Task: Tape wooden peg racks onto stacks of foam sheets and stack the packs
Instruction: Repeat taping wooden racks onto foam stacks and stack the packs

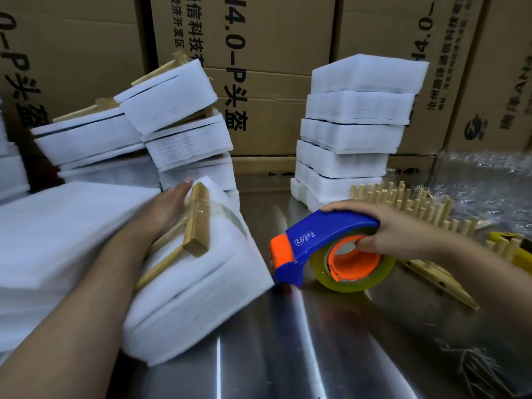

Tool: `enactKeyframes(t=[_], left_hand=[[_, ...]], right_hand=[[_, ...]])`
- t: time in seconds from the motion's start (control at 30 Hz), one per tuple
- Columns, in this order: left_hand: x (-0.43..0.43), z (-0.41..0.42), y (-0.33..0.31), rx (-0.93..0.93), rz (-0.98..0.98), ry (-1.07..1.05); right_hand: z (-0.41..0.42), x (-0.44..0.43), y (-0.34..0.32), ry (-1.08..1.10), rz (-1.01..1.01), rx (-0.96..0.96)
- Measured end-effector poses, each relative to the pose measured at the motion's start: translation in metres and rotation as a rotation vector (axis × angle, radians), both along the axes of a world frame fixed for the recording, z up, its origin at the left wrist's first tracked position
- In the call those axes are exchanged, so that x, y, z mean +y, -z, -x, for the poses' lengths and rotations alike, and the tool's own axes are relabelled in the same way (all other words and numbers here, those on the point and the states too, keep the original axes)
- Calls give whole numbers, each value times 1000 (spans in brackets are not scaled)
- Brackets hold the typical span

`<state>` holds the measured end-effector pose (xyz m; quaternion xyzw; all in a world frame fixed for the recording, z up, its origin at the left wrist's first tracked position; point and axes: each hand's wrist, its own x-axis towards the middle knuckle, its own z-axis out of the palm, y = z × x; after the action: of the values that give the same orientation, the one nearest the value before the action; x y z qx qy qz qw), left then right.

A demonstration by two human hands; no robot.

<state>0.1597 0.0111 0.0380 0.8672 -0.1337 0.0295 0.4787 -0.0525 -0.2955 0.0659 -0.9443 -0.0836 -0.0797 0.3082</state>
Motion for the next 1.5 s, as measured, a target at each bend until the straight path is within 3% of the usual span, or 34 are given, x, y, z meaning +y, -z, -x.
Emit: enactKeyframes(t=[0.13, 0.27, 0.43, 0.57, 0.7, 0.83, 0.9, 0.97, 1.07, 1.17, 1.33, 1.5], left_hand=[[-4, 13, 0, -28, -118, -55], [-14, 17, -1, -61, -121, -33], [-10, 16, -3, -21, -51, -26], [-12, 17, -5, -25, -34, -8], [-11, 19, -5, -17, -25, 3], [-9, 21, -6, -6, -31, 14], [-7, 22, -5, -5, -60, 2], [-6, 24, -5, -16, -105, 7], [-6, 24, -5, -22, -119, 18], [-5, 25, -6, -7, -74, 2], [-6, 28, -7, 10, -101, 11], [-22, 30, -3, 20, -93, 50]], right_hand=[[14, -4, 15, 170, 47, -264], [27, -3, 44, 403, 460, -478], [43, -6, 76, 393, 573, -593], [58, -3, 91, 218, 684, -569], [66, 0, 88, 187, 524, -516], [66, 21, 68, 210, 420, -785], [59, 40, 55, 169, 266, -875], [44, 68, 40, 126, 16, -803], [8, 107, 16, 94, -442, -543], [-31, 125, 1, 82, -715, -280], [-54, 154, 30, -150, -746, 96], [-59, 142, 49, -107, -945, 212]])
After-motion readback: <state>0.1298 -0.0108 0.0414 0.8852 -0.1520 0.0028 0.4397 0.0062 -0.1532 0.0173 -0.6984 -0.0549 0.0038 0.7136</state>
